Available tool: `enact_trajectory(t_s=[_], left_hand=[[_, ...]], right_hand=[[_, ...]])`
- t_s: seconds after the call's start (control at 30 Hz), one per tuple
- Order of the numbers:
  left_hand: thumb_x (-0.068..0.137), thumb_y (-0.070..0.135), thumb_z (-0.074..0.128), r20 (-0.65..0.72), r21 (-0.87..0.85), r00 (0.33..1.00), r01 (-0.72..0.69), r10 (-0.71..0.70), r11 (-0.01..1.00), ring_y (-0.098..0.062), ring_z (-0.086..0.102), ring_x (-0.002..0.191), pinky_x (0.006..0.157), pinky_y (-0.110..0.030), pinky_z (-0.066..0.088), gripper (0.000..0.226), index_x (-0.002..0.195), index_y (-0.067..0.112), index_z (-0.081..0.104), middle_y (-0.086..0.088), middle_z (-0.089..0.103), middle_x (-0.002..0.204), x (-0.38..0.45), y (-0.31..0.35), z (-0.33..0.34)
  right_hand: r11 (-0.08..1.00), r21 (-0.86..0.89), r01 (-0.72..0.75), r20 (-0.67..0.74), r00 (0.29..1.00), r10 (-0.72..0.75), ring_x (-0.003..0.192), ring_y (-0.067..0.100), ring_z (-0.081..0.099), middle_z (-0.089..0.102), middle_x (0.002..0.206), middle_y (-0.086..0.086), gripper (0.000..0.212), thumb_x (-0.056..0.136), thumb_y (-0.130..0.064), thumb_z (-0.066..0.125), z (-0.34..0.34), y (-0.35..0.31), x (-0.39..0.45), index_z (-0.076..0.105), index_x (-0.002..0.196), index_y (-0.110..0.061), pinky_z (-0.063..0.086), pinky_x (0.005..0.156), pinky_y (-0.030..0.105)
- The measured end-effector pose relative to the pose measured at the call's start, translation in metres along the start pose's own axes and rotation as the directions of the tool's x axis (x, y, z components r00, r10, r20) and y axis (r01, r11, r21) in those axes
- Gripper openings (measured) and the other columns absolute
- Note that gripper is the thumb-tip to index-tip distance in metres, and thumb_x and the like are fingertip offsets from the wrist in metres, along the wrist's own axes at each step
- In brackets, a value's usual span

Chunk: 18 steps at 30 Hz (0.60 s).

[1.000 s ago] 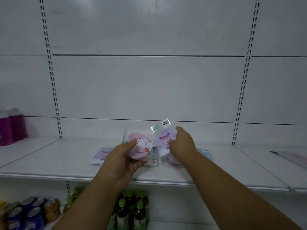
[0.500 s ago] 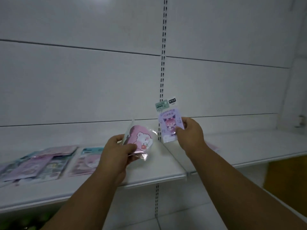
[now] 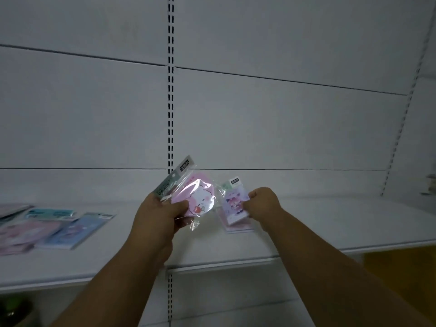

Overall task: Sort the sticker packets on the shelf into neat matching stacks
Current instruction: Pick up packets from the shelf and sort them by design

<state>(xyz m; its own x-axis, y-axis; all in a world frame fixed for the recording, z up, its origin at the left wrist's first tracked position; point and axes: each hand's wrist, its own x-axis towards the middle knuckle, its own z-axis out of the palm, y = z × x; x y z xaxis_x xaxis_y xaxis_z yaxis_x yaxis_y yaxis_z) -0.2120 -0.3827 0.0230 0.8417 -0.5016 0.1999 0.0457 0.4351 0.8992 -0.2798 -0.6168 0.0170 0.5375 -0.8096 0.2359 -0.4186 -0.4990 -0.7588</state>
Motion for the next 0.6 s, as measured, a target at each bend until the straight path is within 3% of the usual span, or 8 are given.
enact_trajectory(t_s=[0.1,0.2,0.27,0.33,0.4,0.47,0.53,0.6], left_hand=[[0.084,-0.014,0.057,0.017,0.028,1.0,-0.022,0.022,0.999,-0.029,0.071,0.078,0.061,-0.033,0.057,0.042,0.105,0.022,0.063,-0.017,0.073,0.102,0.001,-0.004,0.011],[0.083,-0.012,0.059,0.038,0.058,0.999,-0.03,0.028,0.998,-0.027,0.072,0.078,0.057,-0.03,0.056,0.043,0.112,0.02,0.062,-0.014,0.073,0.103,0.008,-0.008,0.021],[0.083,-0.012,0.06,0.02,0.088,1.0,-0.006,0.004,0.996,-0.026,0.071,0.077,0.055,-0.028,0.056,0.043,0.117,0.014,0.06,-0.015,0.072,0.103,0.013,-0.012,0.028],[0.083,-0.012,0.06,0.027,0.129,0.999,0.03,-0.034,0.991,-0.024,0.071,0.074,0.055,-0.029,0.057,0.041,0.117,0.01,0.059,-0.016,0.072,0.101,0.021,-0.016,0.036],[0.083,-0.009,0.064,0.043,0.189,0.996,0.07,-0.08,0.979,-0.026,0.072,0.08,0.06,-0.033,0.058,0.04,0.118,0.009,0.055,-0.014,0.071,0.103,0.03,-0.023,0.048],[0.083,-0.005,0.068,0.063,0.258,0.991,0.097,-0.117,0.961,-0.032,0.072,0.085,0.069,-0.041,0.06,0.041,0.118,0.009,0.051,-0.013,0.07,0.103,0.036,-0.032,0.066],[0.082,-0.004,0.069,0.11,0.305,0.983,0.108,-0.148,0.946,-0.039,0.071,0.089,0.077,-0.048,0.06,0.039,0.117,0.006,0.054,-0.014,0.07,0.104,0.036,-0.042,0.088],[0.083,-0.001,0.071,0.143,0.36,0.977,0.097,-0.158,0.928,-0.039,0.071,0.087,0.074,-0.045,0.062,0.037,0.116,0.007,0.057,-0.012,0.071,0.1,0.035,-0.052,0.113]], right_hand=[[0.995,-0.089,-0.044,0.093,0.994,0.052,0.072,0.027,0.064,0.06,0.072,0.01,0.013,0.073,-0.01,0.068,0.004,0.009,0.009,0.057,0.067,-0.008,0.056,0.067,0.031],[0.956,-0.292,0.028,0.139,0.99,0.014,0.066,0.02,0.051,0.043,0.059,0.0,0.038,0.077,-0.019,0.071,0.004,0.011,0.01,0.04,0.056,-0.014,0.034,0.048,0.018],[0.923,-0.381,0.061,0.118,0.993,-0.017,0.073,0.023,0.054,0.042,0.059,0.0,0.041,0.075,-0.027,0.073,0.003,0.011,0.007,0.039,0.056,-0.015,0.035,0.057,0.021],[0.957,-0.278,0.083,0.066,0.996,-0.067,0.077,0.028,0.058,0.047,0.06,0.003,0.038,0.085,-0.03,0.063,-0.004,0.009,0.005,0.047,0.059,-0.007,0.036,0.064,0.025],[0.991,0.104,0.083,0.023,0.996,-0.086,0.072,0.027,0.059,0.062,0.072,0.009,0.044,0.096,-0.037,0.048,-0.023,0.0,0.002,0.063,0.077,0.0,0.04,0.064,0.029],[0.899,0.437,0.023,0.109,0.991,-0.079,0.063,0.02,0.057,0.068,0.079,0.007,0.047,0.096,-0.046,0.045,-0.047,-0.009,-0.001,0.067,0.094,-0.005,0.042,0.057,0.03],[0.901,0.431,0.046,0.159,0.979,-0.126,0.059,0.018,0.054,0.067,0.077,0.006,0.034,0.091,-0.041,0.059,-0.066,-0.005,0.0,0.067,0.092,-0.008,0.042,0.054,0.03],[0.925,0.373,0.068,0.113,0.986,-0.118,0.06,0.018,0.056,0.066,0.075,0.008,0.014,0.085,-0.023,0.071,-0.082,0.008,0.009,0.065,0.086,-0.01,0.045,0.053,0.029]])
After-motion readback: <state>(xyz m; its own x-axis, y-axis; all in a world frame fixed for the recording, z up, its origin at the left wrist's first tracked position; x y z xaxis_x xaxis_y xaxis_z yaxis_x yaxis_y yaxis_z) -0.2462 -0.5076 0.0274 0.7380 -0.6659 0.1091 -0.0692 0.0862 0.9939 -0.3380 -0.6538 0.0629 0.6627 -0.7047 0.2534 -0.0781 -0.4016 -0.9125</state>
